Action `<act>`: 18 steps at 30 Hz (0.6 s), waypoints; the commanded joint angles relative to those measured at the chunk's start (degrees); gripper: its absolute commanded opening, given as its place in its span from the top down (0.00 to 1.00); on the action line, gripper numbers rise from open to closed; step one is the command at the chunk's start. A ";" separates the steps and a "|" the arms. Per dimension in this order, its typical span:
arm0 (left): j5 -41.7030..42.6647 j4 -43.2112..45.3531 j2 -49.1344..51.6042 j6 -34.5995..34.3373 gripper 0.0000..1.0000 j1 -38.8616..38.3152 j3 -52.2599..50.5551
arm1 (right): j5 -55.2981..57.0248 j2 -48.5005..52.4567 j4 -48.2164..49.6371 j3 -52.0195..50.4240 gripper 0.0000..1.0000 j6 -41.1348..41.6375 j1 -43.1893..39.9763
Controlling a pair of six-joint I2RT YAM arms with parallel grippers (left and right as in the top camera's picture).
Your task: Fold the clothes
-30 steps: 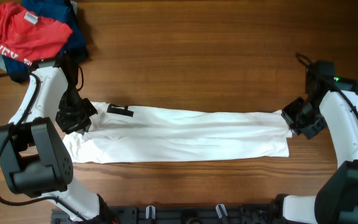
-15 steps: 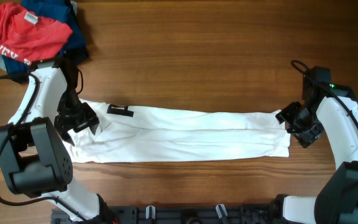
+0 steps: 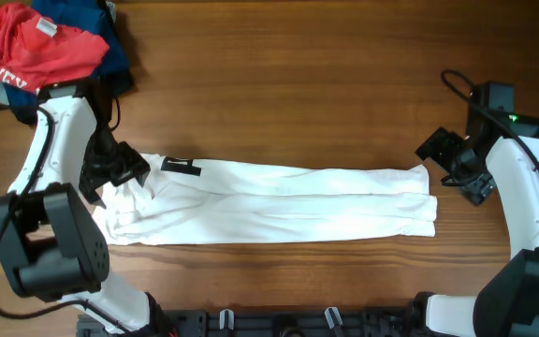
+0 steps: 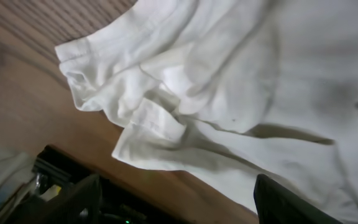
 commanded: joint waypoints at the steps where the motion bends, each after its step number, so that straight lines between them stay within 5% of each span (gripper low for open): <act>1: 9.35 1.49 -3.50 4.15 0.20 0.31 1.49 | -6.19 -1.27 1.27 0.87 0.00 -8.59 -4.24; 4: 11.47 2.36 -3.52 4.15 0.13 0.00 1.46 | -18.60 -1.27 3.78 0.42 0.00 -19.04 -7.06; 5: 11.47 2.93 -3.50 4.15 0.00 -0.20 1.40 | -20.37 -1.22 4.31 0.09 0.00 -20.52 -7.76; 18: 11.45 5.70 -3.50 4.13 0.00 -0.39 1.40 | -26.53 0.57 7.48 -7.61 0.01 -23.78 -12.81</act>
